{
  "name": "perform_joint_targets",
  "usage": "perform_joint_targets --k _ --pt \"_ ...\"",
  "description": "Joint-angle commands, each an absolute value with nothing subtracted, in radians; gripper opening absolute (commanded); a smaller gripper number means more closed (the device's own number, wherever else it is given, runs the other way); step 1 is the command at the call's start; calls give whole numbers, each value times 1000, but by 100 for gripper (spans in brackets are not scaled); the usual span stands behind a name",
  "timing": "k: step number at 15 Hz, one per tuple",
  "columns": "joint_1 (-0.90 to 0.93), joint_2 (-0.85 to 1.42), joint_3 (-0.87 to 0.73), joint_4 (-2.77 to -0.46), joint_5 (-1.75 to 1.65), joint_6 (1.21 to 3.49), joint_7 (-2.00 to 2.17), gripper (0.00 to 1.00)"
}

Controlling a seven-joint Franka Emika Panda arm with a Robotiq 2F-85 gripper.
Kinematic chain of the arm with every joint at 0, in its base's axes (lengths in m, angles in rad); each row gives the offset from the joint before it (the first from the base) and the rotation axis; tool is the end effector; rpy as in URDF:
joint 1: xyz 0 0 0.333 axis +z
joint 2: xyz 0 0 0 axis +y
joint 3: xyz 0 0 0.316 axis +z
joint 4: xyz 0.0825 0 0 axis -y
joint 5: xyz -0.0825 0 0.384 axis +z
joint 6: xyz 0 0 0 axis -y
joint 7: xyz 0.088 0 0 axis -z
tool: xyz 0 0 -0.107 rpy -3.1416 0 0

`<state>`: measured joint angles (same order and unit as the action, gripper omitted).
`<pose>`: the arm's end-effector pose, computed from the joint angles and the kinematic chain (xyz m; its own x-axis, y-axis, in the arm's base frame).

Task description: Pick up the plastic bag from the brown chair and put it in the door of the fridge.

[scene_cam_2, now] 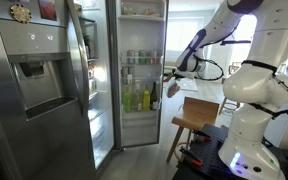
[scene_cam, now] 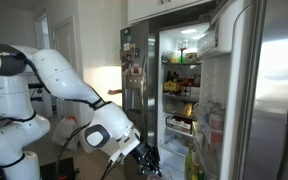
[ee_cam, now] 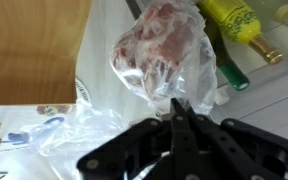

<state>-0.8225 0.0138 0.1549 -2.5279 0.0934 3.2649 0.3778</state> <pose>0.3932 -0.3220 0.3553 0.2408 -0.7687 0.5926 -0.8237 -0.4848 -0.2941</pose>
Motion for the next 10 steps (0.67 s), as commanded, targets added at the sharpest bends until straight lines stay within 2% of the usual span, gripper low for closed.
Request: perform_joint_targets --k 1,2,10 --pt "-627 -91 52 -2551 195 3220 363 0" --pt "-679 -108 122 -2551 193 3209 380 0" --pt "-483 -145 2 -2532 254 3271 349 0"
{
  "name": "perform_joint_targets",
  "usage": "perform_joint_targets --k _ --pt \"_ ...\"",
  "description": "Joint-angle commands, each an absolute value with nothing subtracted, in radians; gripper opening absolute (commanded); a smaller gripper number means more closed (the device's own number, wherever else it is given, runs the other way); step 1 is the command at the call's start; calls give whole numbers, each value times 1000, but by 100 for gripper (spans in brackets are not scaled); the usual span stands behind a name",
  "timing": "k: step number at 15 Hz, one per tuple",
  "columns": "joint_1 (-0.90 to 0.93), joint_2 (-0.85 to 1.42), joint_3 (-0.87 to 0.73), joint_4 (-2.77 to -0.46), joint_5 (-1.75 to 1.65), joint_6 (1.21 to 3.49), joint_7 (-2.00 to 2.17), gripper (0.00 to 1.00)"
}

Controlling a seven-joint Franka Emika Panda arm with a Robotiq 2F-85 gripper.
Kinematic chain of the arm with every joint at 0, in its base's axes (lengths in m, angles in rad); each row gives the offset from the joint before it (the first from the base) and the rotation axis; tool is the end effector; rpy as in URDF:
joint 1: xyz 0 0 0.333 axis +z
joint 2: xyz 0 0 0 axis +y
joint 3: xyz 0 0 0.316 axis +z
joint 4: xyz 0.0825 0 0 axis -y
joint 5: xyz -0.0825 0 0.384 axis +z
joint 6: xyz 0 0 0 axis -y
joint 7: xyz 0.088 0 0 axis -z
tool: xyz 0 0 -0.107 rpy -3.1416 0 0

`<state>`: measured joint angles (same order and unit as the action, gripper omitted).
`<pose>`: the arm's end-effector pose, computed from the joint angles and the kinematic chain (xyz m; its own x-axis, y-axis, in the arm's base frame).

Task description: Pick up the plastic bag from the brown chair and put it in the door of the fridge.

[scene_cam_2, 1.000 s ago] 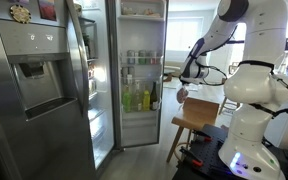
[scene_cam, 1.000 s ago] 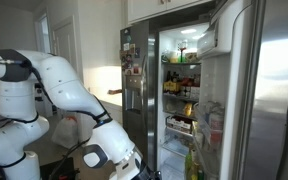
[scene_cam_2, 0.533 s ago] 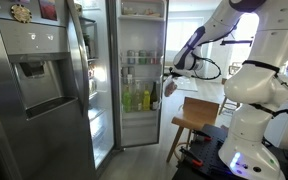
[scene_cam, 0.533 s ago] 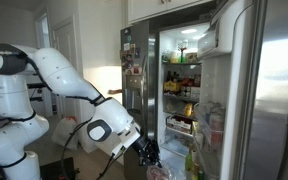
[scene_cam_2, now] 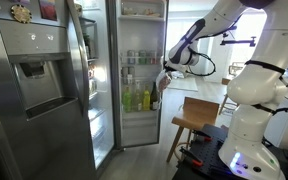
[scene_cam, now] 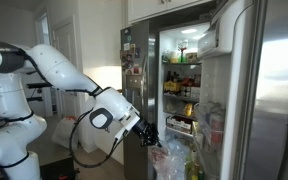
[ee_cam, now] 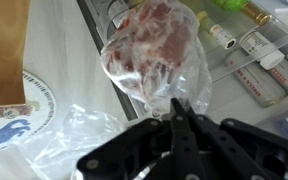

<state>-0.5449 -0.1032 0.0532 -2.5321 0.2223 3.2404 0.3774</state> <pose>0.4301 -0.2546 0.4079 0.2302 -0.7588 0.6093 -0.7455 -0.5400 -0.3908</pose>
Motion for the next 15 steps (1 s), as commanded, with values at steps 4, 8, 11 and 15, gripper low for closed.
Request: perform_joint_targets --k 4,8,11,15 --pt "-355 -136 -97 -2510 269 3378 355 0" --pt "-267 -138 -191 -2498 132 3477 498 0" --pt "-232 -166 -254 -2441 12 3468 592 0" --pt "-151 -176 -371 -2334 -138 3466 693 0"
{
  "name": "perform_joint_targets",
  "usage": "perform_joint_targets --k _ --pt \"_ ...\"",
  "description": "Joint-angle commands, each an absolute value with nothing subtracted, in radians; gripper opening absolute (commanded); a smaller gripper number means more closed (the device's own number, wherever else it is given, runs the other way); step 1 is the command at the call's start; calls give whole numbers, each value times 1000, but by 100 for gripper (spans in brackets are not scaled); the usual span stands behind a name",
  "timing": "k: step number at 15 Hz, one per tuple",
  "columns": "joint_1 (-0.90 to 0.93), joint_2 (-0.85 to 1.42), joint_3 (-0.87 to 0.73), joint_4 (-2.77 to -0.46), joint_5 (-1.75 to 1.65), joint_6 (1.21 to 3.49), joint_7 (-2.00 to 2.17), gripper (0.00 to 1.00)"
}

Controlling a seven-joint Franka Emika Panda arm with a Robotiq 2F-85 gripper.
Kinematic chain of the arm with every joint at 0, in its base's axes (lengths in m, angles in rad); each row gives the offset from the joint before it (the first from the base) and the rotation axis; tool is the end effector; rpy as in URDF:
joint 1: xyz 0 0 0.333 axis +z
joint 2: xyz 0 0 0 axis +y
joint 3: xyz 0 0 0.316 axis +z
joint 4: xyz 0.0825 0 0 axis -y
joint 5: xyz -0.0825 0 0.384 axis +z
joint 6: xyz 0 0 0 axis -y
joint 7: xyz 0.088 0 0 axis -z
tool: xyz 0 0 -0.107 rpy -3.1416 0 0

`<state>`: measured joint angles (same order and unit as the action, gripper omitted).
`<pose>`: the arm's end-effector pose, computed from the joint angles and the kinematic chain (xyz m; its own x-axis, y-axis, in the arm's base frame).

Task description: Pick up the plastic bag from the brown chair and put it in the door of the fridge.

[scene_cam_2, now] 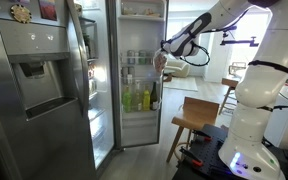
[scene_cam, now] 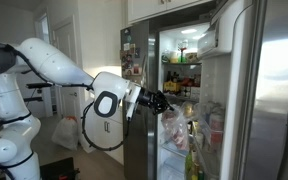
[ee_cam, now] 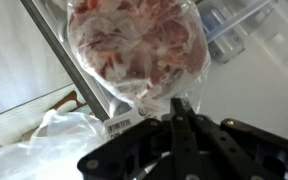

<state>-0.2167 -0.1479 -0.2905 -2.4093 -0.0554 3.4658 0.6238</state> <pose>0.4512 -0.2504 0.5173 -0.0007 -0.6541 0.7564 -0.5560 -0.6284 -0.5440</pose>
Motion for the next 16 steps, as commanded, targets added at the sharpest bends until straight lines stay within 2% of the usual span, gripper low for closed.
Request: perform_joint_targets --k 1,7,16 --pt "-120 -177 -408 -2306 -170 3465 714 0" --pt "78 -161 -642 -2248 -281 3461 764 0" --pt "279 -204 -888 -2443 -369 3466 725 0"
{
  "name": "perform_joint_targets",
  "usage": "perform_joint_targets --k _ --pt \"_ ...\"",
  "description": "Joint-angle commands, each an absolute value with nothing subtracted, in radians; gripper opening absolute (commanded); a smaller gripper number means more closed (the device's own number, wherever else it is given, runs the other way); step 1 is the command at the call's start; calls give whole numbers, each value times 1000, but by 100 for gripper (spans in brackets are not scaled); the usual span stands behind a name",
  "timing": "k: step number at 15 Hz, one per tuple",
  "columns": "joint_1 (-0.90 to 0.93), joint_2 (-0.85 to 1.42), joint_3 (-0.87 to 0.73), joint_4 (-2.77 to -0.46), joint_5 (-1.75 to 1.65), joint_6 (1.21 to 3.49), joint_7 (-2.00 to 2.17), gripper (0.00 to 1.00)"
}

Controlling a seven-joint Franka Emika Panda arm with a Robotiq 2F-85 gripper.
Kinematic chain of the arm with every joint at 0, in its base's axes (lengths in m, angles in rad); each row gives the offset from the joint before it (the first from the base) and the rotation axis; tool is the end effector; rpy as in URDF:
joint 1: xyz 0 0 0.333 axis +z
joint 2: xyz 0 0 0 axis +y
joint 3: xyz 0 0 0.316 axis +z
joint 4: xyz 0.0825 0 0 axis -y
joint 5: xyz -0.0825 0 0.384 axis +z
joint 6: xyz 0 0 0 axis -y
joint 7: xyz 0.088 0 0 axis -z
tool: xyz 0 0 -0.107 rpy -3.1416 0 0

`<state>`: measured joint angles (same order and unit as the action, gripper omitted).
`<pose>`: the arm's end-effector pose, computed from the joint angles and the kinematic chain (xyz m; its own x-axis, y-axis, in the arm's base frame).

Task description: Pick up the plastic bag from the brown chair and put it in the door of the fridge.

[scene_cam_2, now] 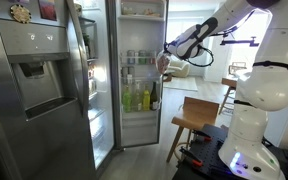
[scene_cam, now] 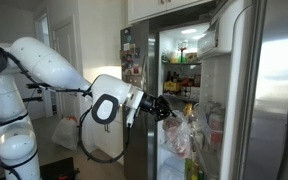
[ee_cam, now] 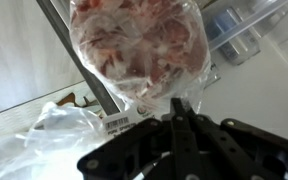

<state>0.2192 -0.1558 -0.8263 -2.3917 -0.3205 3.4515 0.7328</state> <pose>0.4401 -0.2808 0.5039 0.0520 -0.6446 0.7628 -0.5556 -0.6534 -0.5142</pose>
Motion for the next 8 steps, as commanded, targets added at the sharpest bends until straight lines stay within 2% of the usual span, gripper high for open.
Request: perform_joint_targets --k 1,8 --pt "296 -206 -907 -2456 -385 3465 717 0" --pt "486 -188 -1080 -2413 -410 3461 713 0"
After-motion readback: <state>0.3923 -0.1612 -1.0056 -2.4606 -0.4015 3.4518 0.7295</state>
